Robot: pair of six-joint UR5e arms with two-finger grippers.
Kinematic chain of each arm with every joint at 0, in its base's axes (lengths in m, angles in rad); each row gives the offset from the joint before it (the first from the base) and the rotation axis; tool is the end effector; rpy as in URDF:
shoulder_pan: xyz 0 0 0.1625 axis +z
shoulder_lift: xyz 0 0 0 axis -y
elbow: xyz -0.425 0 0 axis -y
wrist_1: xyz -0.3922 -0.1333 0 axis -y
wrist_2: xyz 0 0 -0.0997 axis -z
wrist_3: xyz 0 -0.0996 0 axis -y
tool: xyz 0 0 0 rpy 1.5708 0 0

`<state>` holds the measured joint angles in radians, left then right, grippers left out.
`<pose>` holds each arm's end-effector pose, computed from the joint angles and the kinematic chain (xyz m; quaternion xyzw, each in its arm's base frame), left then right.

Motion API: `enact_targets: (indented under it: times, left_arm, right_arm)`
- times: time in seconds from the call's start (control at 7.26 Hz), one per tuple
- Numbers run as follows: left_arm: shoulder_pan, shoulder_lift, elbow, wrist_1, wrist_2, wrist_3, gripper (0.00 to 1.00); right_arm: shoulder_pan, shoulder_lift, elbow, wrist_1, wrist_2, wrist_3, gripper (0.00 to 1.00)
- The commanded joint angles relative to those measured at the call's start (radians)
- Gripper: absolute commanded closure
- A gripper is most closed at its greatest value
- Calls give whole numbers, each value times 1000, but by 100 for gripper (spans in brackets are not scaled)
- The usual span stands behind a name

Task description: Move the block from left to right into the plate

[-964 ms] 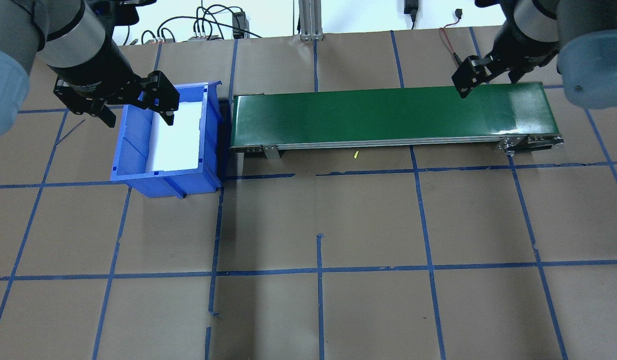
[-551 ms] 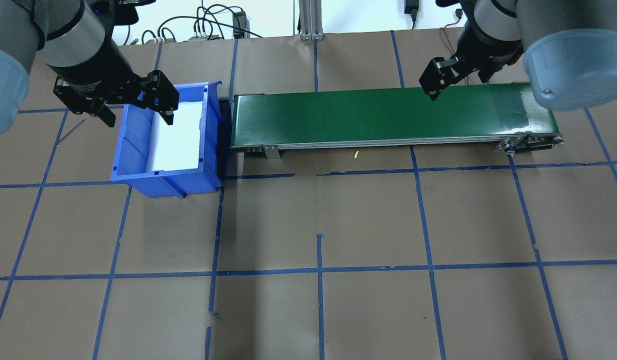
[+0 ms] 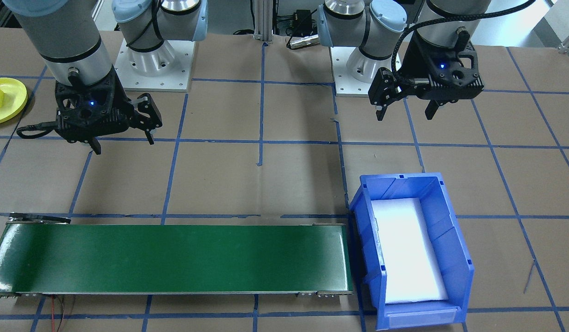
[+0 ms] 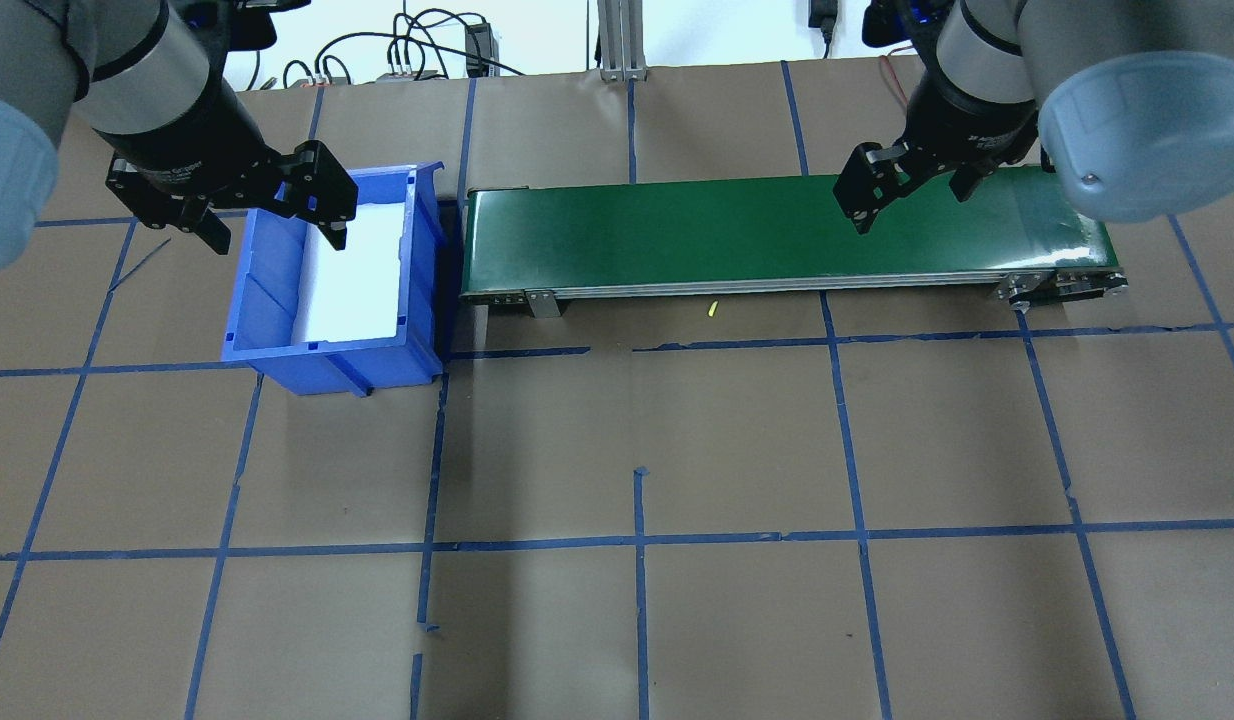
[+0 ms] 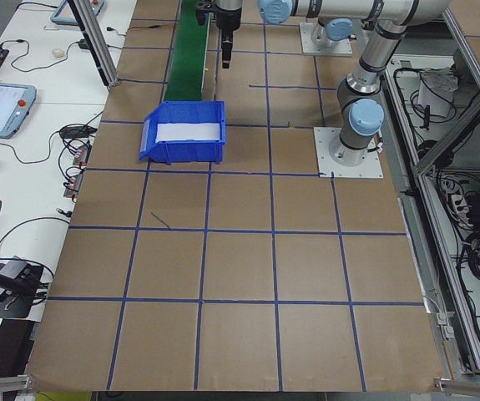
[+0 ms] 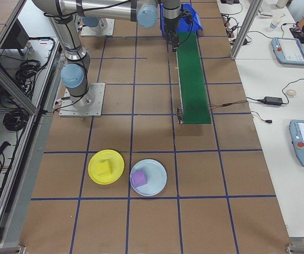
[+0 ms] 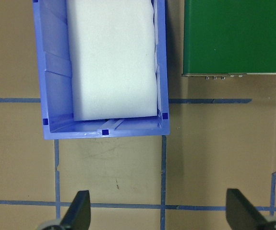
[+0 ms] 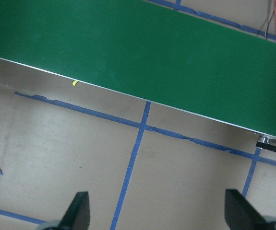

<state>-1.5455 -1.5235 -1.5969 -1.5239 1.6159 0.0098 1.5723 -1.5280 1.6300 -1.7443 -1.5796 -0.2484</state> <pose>-0.1167 -0.4814 0.5029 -0.0085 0.9991 -0.0336 0.0231 0.1332 -0.5147 0.4550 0.1244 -0.9916 0.0349 0.0088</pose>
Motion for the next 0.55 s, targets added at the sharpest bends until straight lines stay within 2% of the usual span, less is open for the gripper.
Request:
enact_targets:
  times: [0.0, 0.14, 0.41]
  left_arm:
    - [-1, -1, 1, 1, -2, -1, 0]
    - [-5, 0, 5, 1, -1, -1, 0]
    - [-4, 0, 2, 1, -2, -1, 0]
  right_arm:
    - [0, -9, -1, 60, 15, 206, 0]
    - [-9, -6, 2, 63, 3, 268, 0]
    - [-11, -6, 2, 62, 4, 270, 0]
